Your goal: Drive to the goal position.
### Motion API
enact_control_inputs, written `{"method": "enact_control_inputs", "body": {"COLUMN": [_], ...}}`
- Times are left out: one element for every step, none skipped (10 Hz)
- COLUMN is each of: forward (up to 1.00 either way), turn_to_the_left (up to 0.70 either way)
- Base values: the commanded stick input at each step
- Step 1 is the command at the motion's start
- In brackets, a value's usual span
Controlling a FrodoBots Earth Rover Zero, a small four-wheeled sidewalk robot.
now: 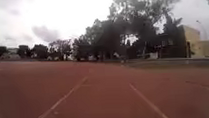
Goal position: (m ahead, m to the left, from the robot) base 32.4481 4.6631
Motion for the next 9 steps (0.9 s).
{"method": "enact_control_inputs", "body": {"forward": [0.5,0.5,0.5,0.5,0.5,0.5,0.5,0.5,0.5], "turn_to_the_left": [0.0,0.0,0.0,0.0,0.0,0.0,0.0,0.0,0.0]}}
